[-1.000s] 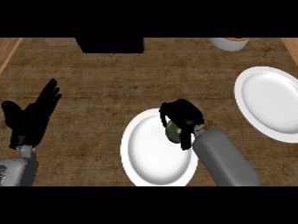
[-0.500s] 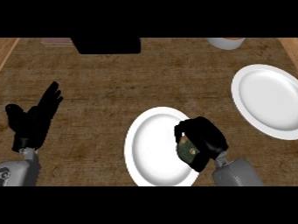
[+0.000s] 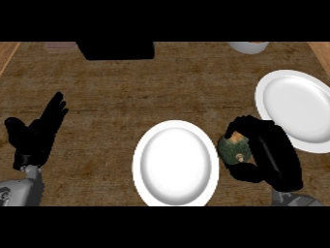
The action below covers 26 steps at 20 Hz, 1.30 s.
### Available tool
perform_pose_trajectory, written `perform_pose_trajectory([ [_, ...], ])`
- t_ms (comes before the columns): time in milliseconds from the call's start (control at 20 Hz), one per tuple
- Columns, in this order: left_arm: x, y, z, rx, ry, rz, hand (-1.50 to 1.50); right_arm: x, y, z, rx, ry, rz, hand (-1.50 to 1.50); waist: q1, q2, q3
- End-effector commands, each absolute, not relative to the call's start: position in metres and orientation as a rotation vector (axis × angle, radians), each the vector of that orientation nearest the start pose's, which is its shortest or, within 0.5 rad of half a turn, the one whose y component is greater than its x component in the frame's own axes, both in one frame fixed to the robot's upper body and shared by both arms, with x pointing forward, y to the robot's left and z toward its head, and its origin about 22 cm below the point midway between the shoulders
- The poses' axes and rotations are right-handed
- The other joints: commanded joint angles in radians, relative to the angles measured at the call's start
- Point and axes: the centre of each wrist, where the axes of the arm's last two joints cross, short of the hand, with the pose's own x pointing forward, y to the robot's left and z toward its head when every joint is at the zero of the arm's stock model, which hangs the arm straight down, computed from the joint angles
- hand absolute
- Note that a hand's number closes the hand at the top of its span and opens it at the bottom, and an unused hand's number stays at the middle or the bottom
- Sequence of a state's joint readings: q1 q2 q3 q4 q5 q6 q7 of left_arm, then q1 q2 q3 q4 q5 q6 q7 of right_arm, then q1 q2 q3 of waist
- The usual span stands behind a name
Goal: Pick the squash from the plate and place it in the plate
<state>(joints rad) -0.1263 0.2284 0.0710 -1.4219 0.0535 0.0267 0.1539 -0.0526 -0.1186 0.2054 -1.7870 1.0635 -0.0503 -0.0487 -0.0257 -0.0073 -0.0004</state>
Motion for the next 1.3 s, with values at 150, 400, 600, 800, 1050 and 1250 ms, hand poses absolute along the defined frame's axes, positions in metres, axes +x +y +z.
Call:
perform_pose_trajectory([
  [150,0.293,0.287,0.027,0.183,-1.403,-0.079,0.0,0.24,-0.25,0.095,-0.983,-1.782,0.67,1.5,0.016,0.007,0.001],
  [400,0.284,0.289,0.022,0.19,-1.408,-0.092,0.0,0.257,-0.302,0.086,-0.967,-1.708,0.532,1.5,0.026,0.008,0.001],
  [600,0.295,0.284,0.017,0.156,-1.4,-0.082,0.0,0.284,-0.342,0.08,-1.041,-1.659,0.5,1.5,0.029,0.011,0.001],
  [800,0.289,0.285,0.018,0.159,-1.41,-0.073,0.0,0.298,-0.393,0.071,-1.062,-1.643,0.492,1.5,0.033,0.011,0.001],
  [1050,0.282,0.3,0.008,0.165,-1.422,-0.086,0.0,0.316,-0.419,0.051,-1.091,-1.531,0.608,1.5,0.04,0.014,0.001],
  [1250,0.28,0.281,0.013,0.156,-1.425,-0.086,0.0,0.33,-0.429,0.04,-0.991,-1.431,0.706,1.5,0.05,0.015,0.002],
])
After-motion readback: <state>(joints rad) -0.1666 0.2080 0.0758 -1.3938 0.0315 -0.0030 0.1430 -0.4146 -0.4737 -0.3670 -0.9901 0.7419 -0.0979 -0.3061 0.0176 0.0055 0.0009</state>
